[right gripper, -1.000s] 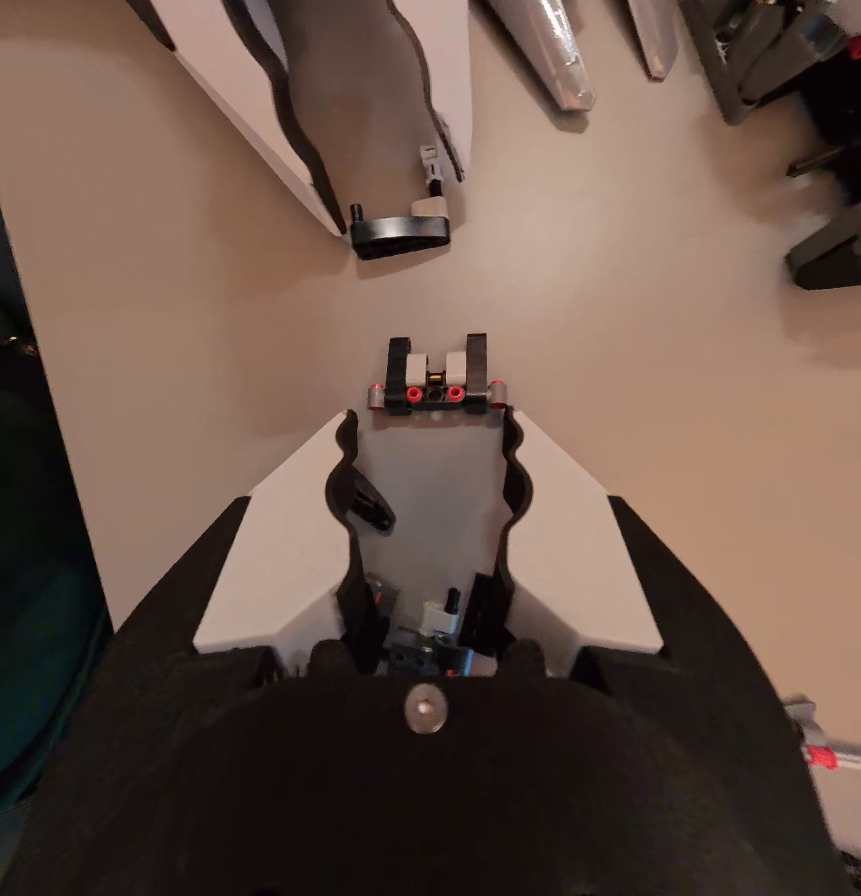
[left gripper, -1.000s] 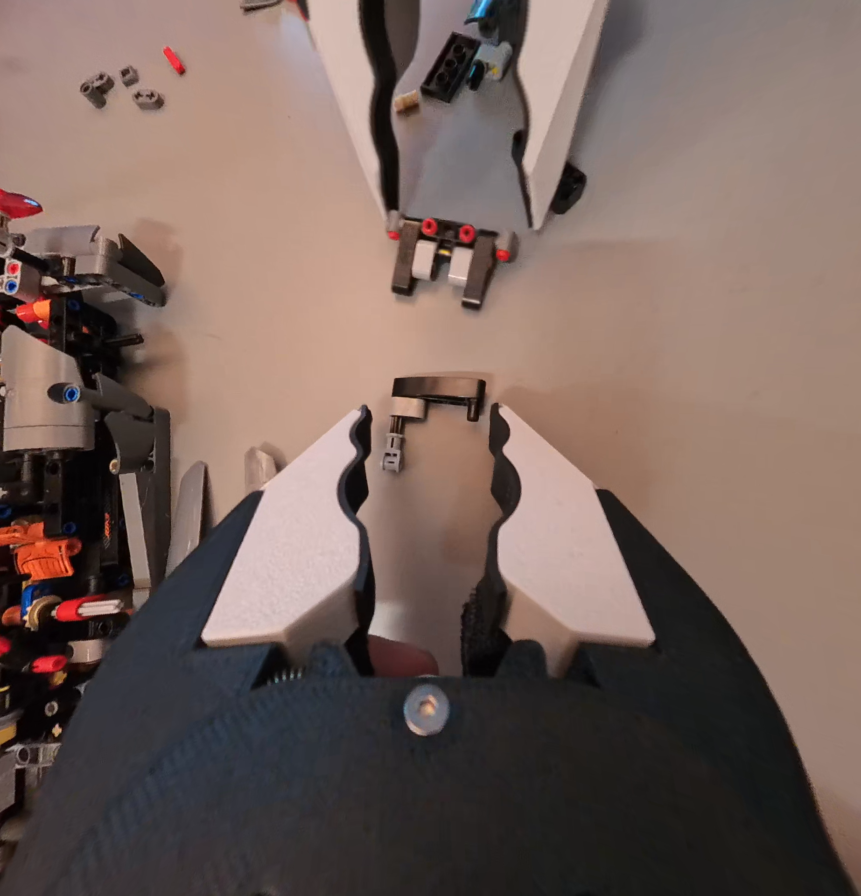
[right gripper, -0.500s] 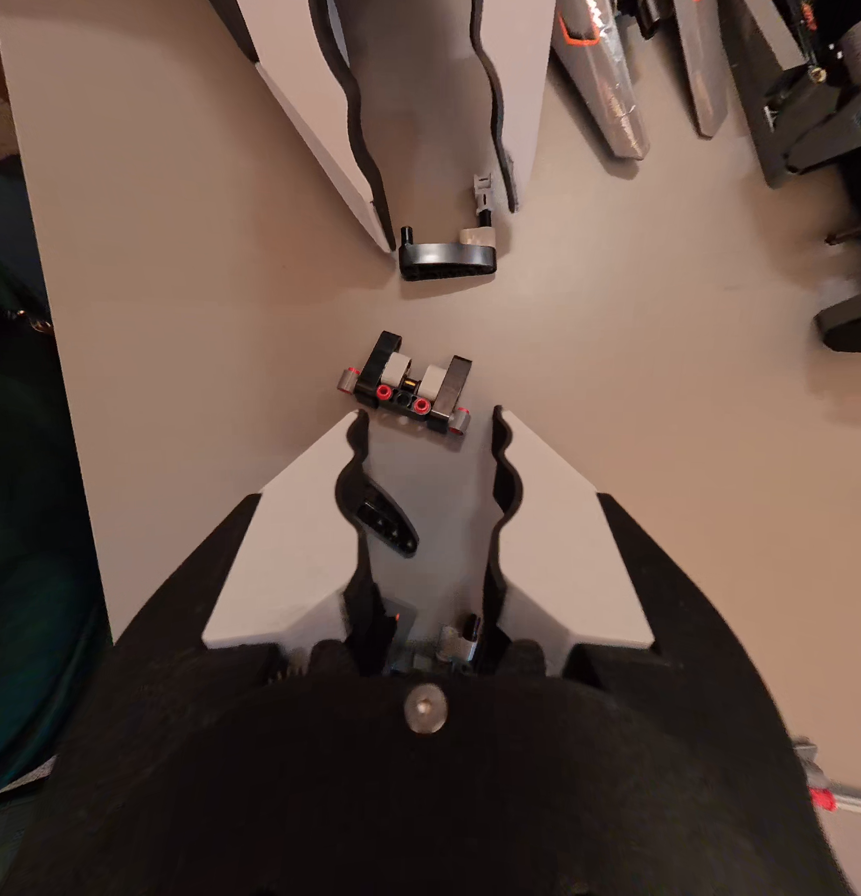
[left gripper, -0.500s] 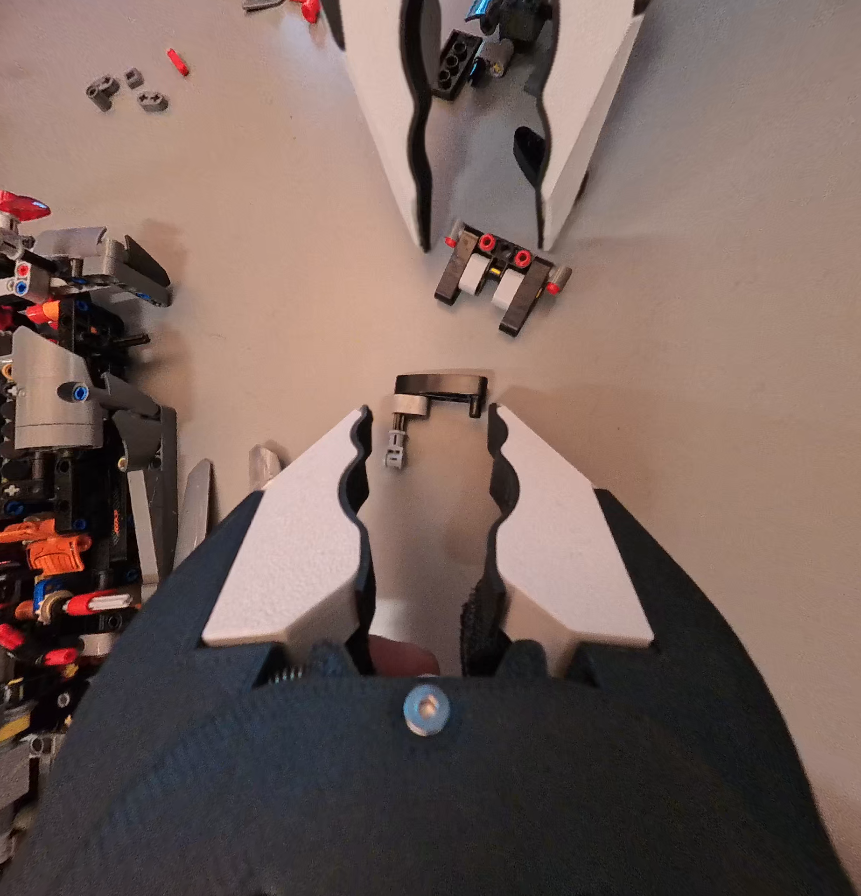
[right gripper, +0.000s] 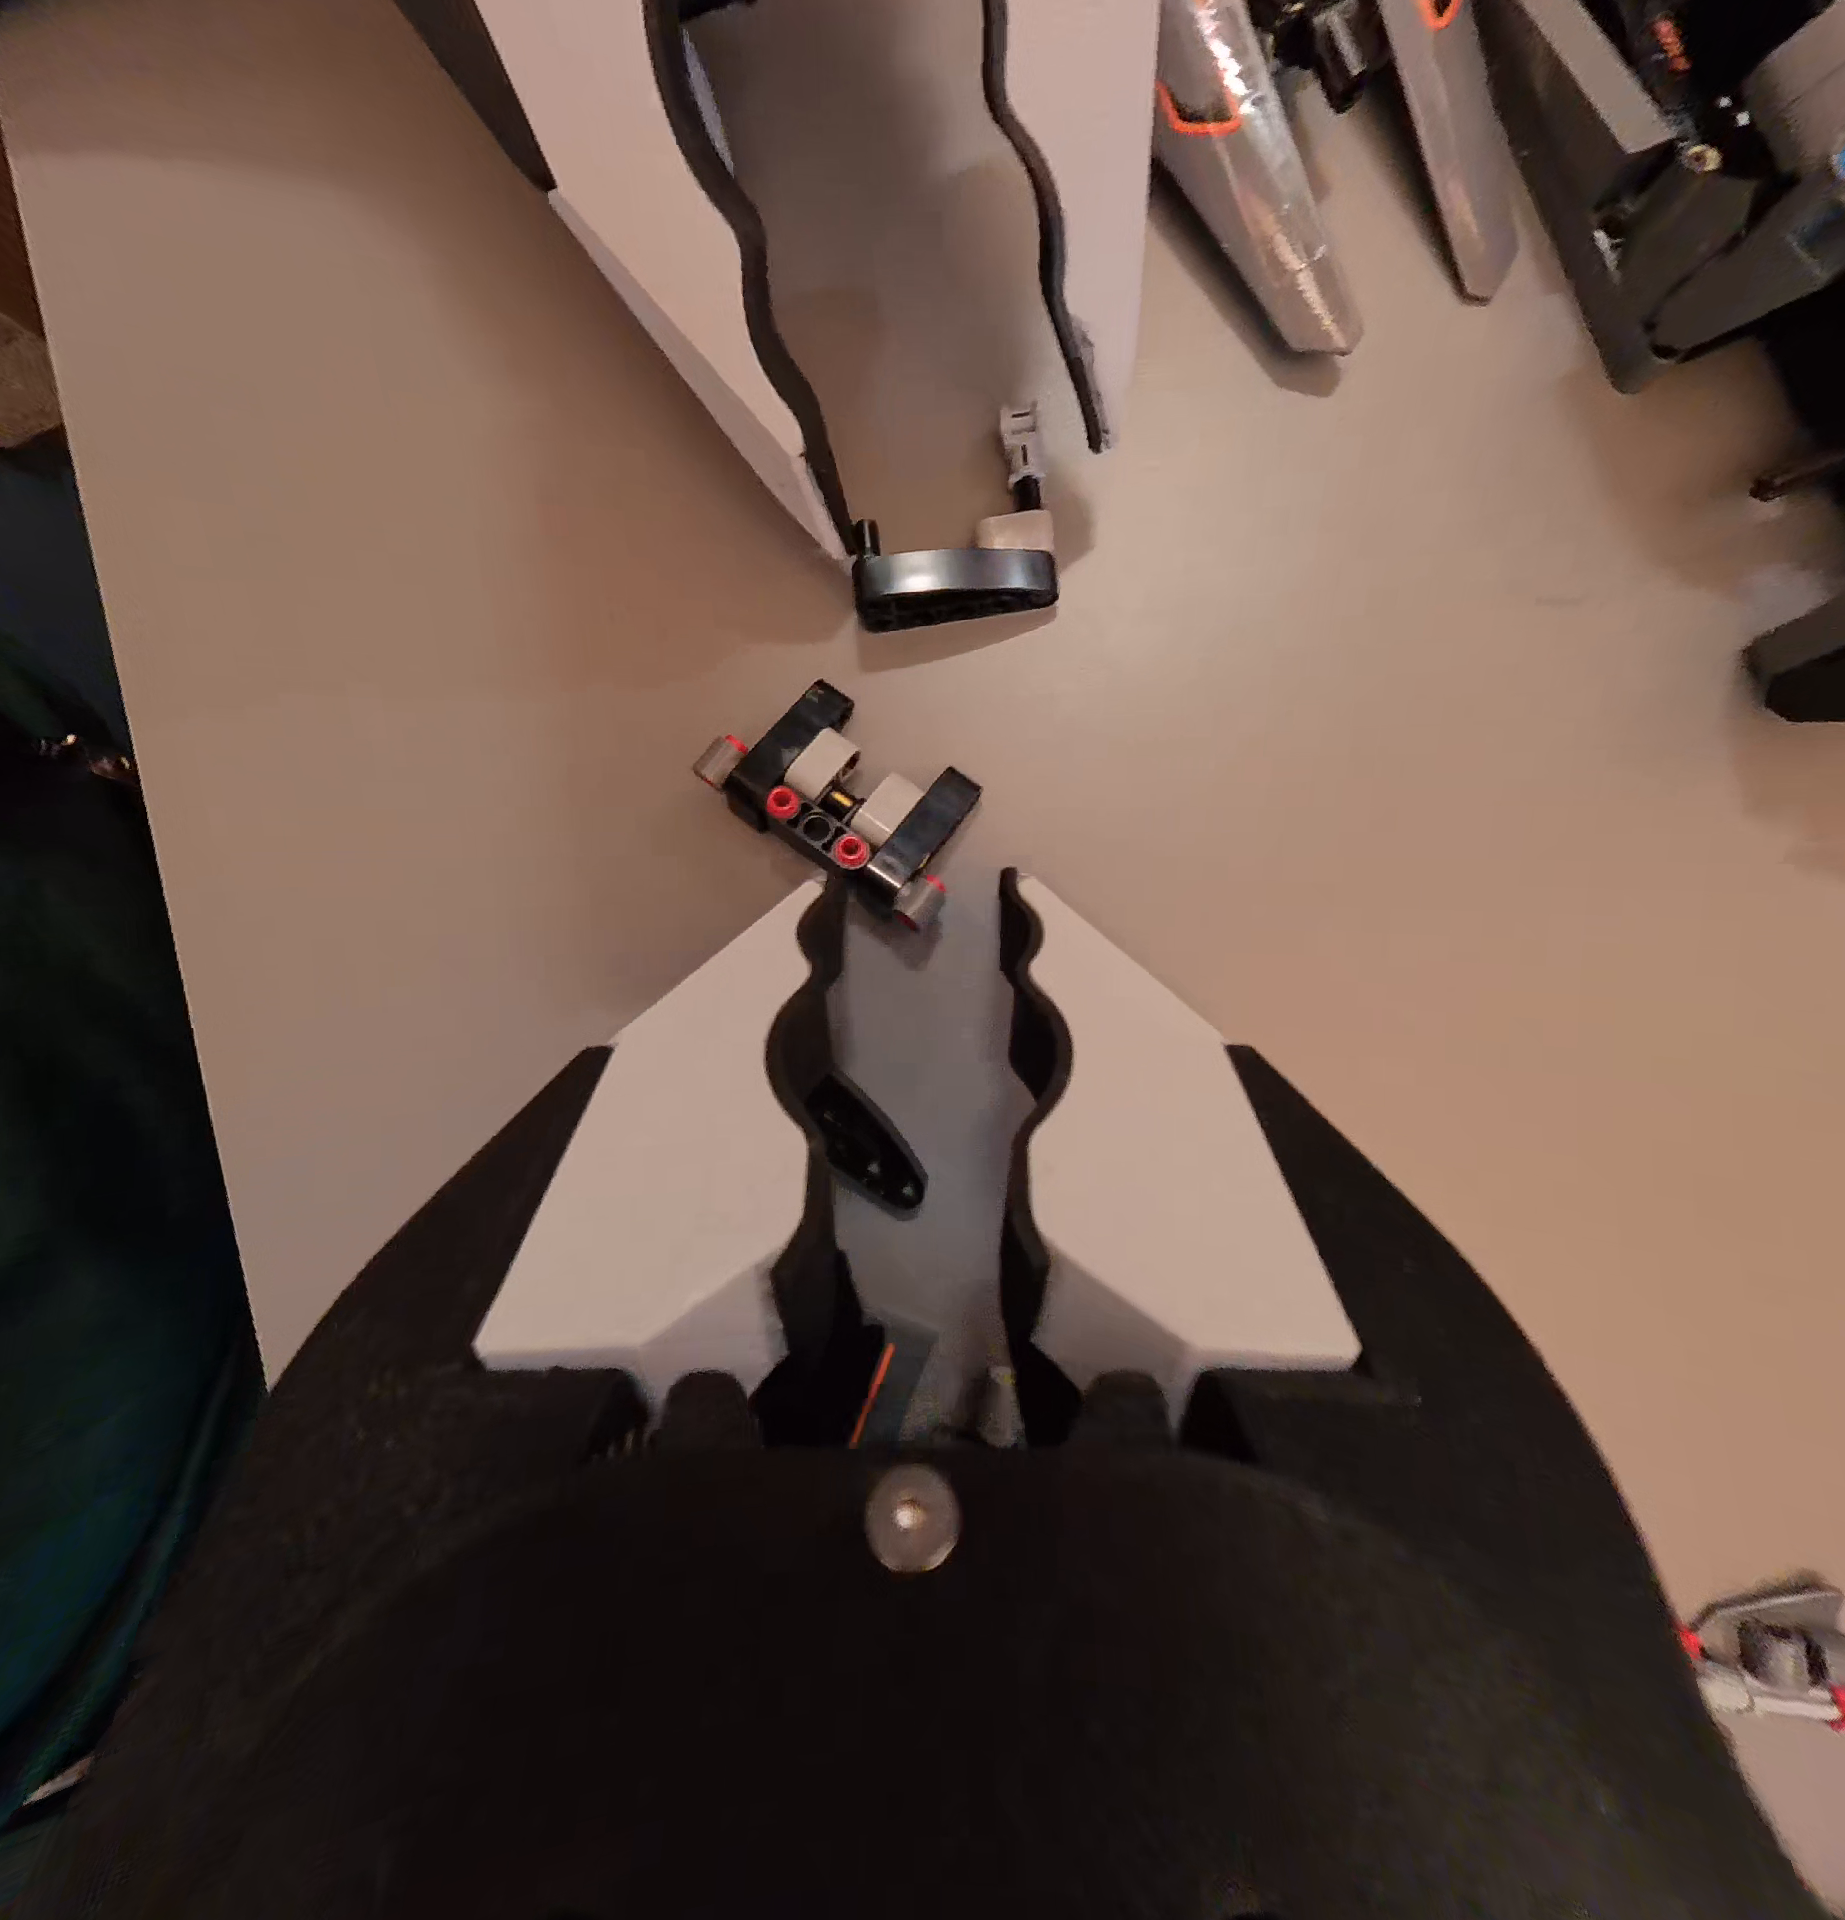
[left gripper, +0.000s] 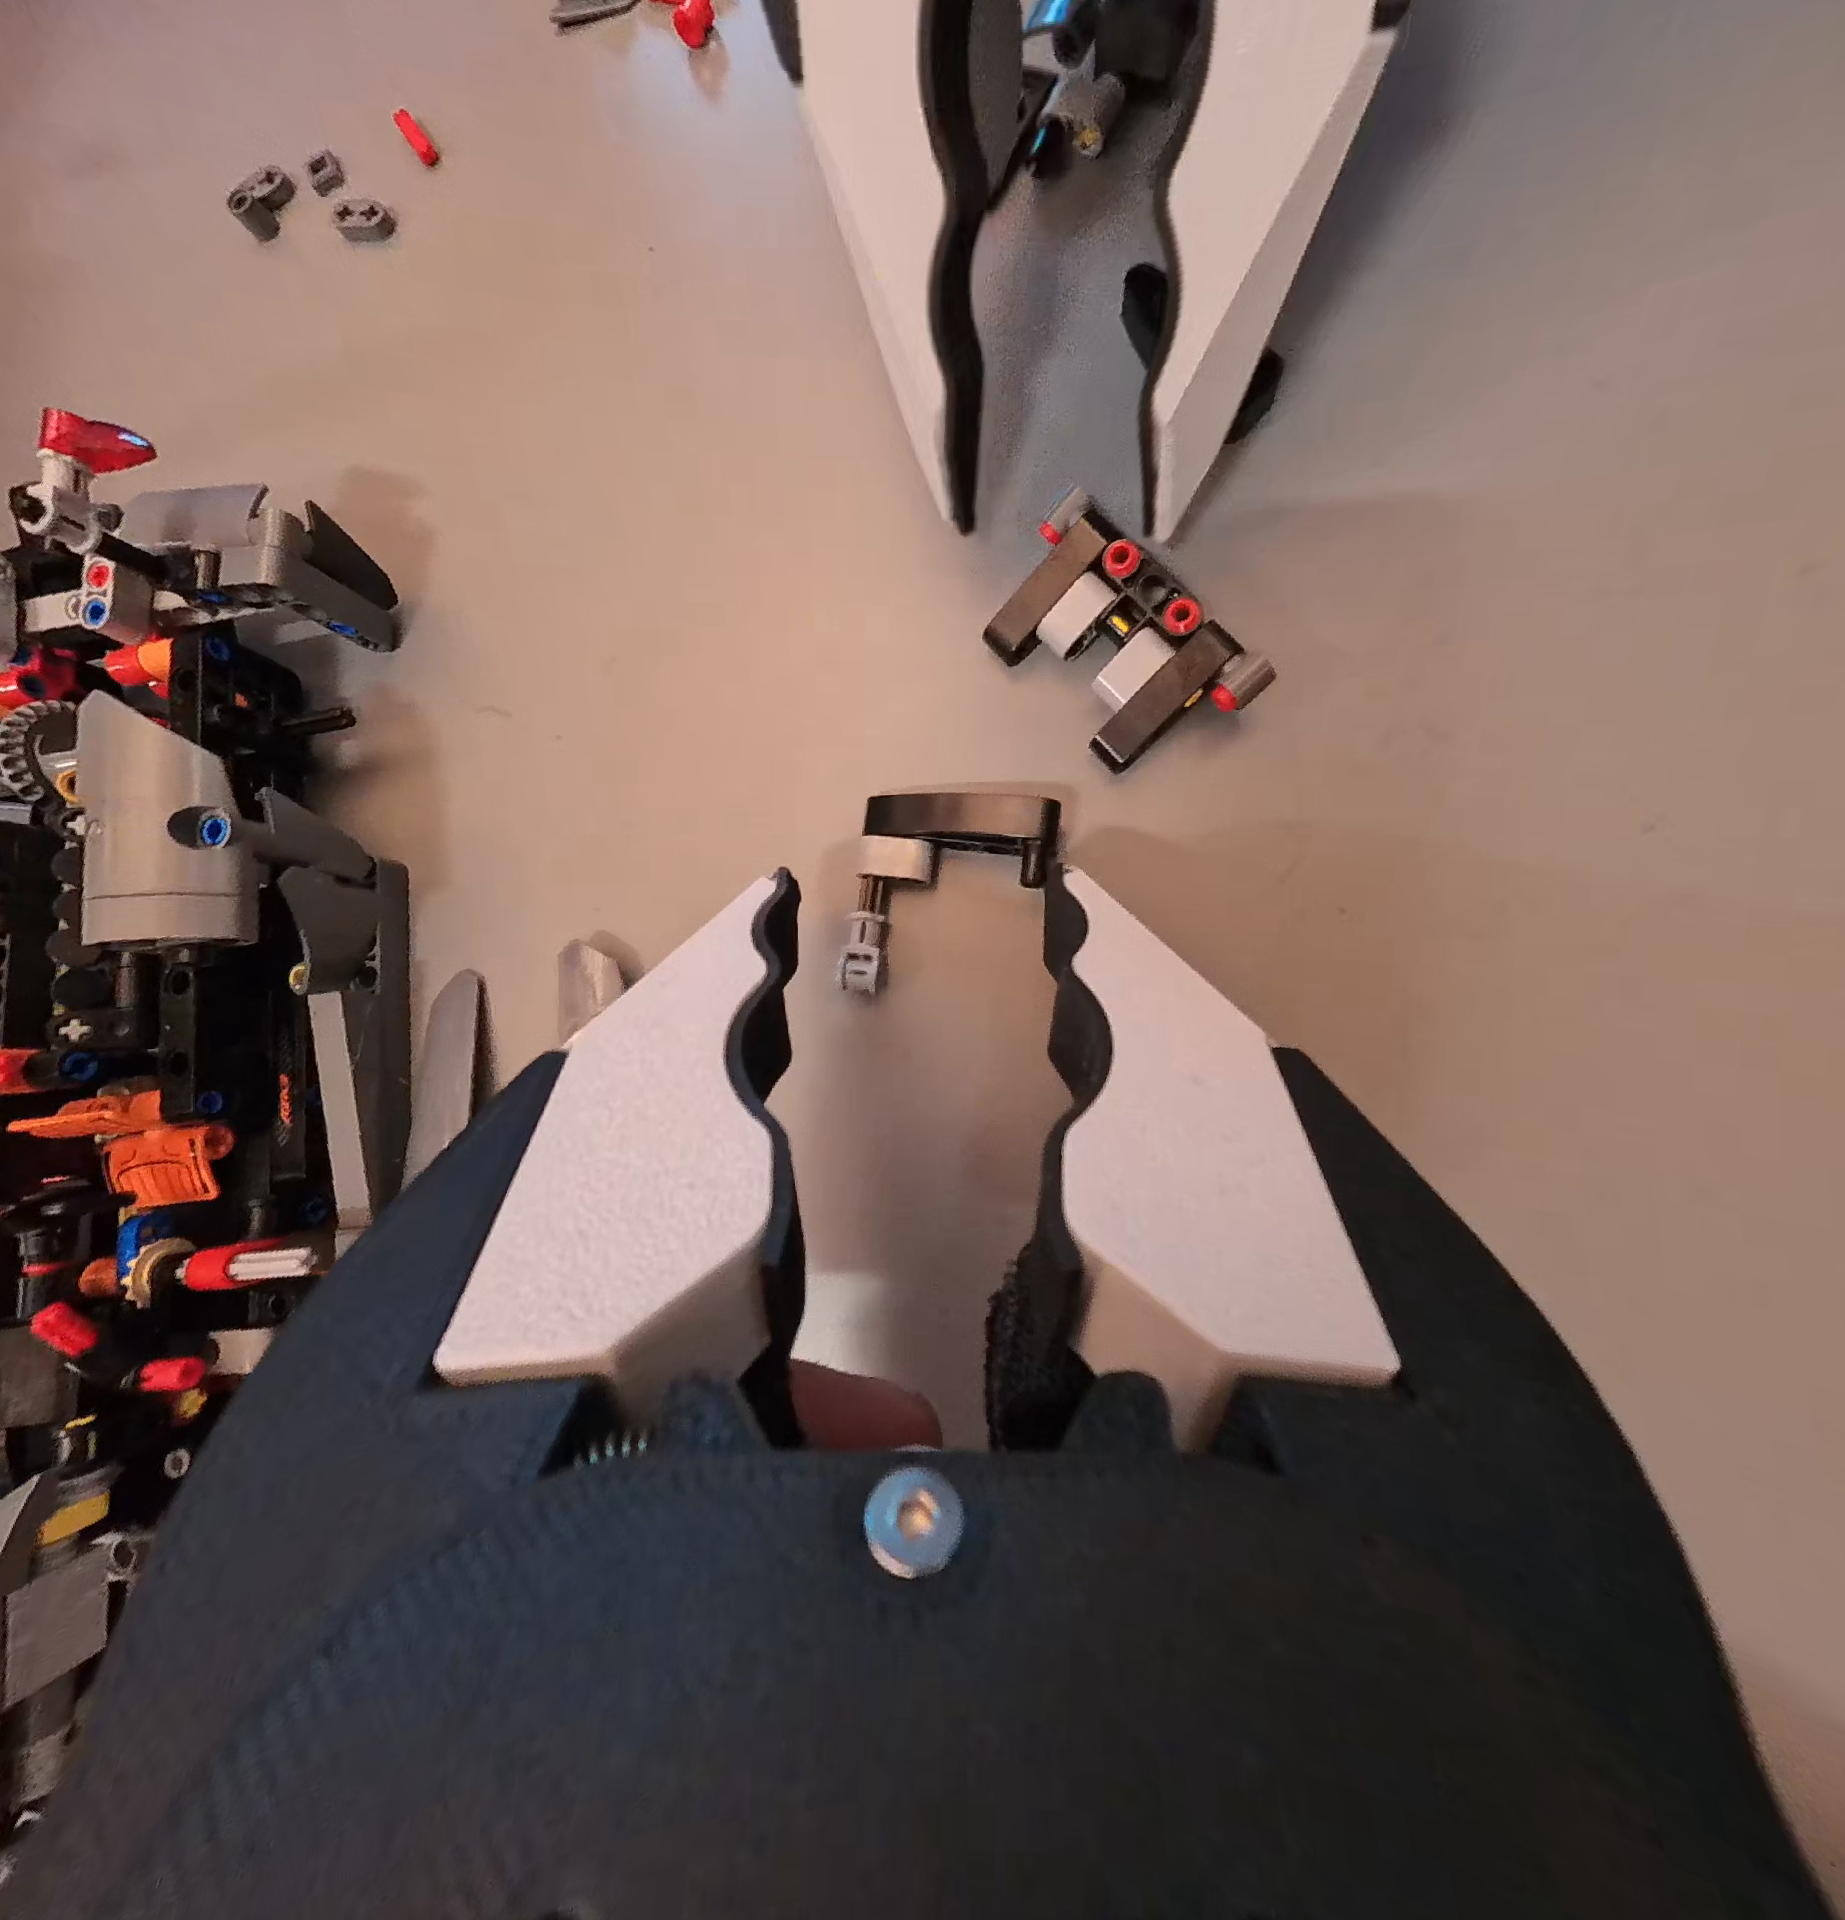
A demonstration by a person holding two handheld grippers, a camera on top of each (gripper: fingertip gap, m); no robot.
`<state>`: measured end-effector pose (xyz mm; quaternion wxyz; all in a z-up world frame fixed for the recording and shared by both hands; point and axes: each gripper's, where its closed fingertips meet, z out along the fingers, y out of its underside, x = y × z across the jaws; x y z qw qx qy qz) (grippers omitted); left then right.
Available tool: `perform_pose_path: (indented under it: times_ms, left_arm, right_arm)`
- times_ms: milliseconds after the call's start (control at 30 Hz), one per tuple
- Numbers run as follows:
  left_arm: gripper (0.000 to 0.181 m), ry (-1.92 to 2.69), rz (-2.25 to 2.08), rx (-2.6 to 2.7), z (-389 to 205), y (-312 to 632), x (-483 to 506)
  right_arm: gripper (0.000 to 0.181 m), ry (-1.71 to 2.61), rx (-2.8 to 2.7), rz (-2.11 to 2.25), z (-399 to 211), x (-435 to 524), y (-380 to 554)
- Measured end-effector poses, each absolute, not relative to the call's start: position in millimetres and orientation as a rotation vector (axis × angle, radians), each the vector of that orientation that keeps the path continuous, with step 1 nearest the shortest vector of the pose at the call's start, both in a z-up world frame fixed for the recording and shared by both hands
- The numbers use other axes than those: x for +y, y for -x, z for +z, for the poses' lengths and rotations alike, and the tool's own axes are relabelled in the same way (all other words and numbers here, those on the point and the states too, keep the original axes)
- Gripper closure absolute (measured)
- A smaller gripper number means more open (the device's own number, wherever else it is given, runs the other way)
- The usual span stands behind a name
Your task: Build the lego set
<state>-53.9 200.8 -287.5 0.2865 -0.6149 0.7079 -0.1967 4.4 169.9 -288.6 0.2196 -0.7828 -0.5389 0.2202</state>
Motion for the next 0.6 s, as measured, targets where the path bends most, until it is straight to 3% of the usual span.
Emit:
perform_pose_path:
  times_ms: [67,467,600]
  left_arm:
    - [0.136,1.646,-0.529,1.883,-287,54,202]
    - [0.136,1.648,-0.513,1.873,-284,57,205]
    - [0.136,1.645,-0.510,1.866,-282,58,206]
  right_arm:
    - [0.146,2.183,-1.437,0.558,-283,176,-9]
    - [0.143,2.309,-1.322,0.613,-286,139,8]
    - [0.133,2.293,-1.292,0.583,-286,154,12]
